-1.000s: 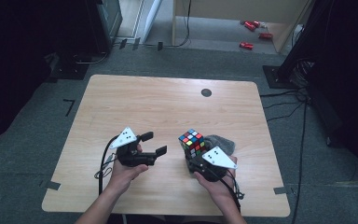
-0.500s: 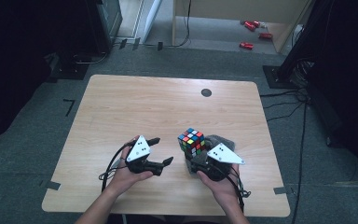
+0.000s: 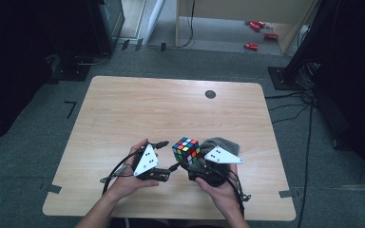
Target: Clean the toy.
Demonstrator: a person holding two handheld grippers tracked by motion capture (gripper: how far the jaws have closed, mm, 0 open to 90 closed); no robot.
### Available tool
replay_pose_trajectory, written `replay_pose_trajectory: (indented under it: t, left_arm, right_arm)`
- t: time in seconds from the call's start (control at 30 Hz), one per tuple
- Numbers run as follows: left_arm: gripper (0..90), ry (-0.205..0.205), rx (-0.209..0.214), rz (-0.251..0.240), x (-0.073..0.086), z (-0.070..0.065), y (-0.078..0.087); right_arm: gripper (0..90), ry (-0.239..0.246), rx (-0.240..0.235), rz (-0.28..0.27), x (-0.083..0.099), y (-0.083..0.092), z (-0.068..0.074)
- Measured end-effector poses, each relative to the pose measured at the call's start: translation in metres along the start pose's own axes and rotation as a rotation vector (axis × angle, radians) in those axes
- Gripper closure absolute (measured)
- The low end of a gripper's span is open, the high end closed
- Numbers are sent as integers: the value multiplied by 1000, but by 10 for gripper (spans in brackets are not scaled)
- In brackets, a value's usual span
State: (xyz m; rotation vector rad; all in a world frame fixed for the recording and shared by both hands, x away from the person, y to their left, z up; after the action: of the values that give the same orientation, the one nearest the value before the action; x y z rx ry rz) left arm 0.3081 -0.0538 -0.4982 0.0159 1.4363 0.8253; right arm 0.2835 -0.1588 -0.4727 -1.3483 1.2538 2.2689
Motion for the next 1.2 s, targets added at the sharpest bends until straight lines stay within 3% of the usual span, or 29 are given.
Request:
replay_pose_trajectory:
  t: [0.1, 0.23, 0.37, 0.6, 0.8, 0.87, 1.0, 1.07, 1.2]
  left_arm:
    - [193, -30, 13, 2, 0, -4, 2]
    - [180, -66, -19, -6, 0, -4, 1]
    - [174, -133, -62, -31, 1, -5, 0]
    - [175, -233, -89, -45, 3, -12, -5]
    - [199, -269, -94, -66, 2, -14, -4]
    - [253, -278, -85, -65, 3, -17, -5]
    - [301, -317, -91, -52, 6, -20, -8]
    - [323, -329, -96, -44, 8, -20, -8]
    - [336, -310, -94, -40, 8, -18, -8]
  right_arm:
    - [341, -13, -26, 21, 2, -2, 5]
    - [341, -27, -55, 51, 4, -5, 9]
    - [341, -40, -59, 68, 6, -6, 11]
    - [341, -71, -107, 93, 7, -6, 17]
    - [340, -105, -123, 146, 13, -12, 16]
    - [340, -122, -134, 159, 14, -14, 15]
    - [340, -179, -164, 204, 19, -16, 11]
    - [337, -210, -180, 210, 19, -16, 9]
    - [271, -220, -202, 183, 12, -9, 7]
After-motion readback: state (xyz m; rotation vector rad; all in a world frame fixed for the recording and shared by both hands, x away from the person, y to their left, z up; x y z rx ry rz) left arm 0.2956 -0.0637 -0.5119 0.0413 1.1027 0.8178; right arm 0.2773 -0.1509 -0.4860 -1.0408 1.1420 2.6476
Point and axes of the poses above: each handheld gripper's, and its own axes: y roughly backward along the jaws, x roughly out of its underside, z roughly to its left, the point moved 9 cm from there along -y, roughly forward along the jaws, and after that the axes turned 11 degrees about z, right-handed, at the moved point
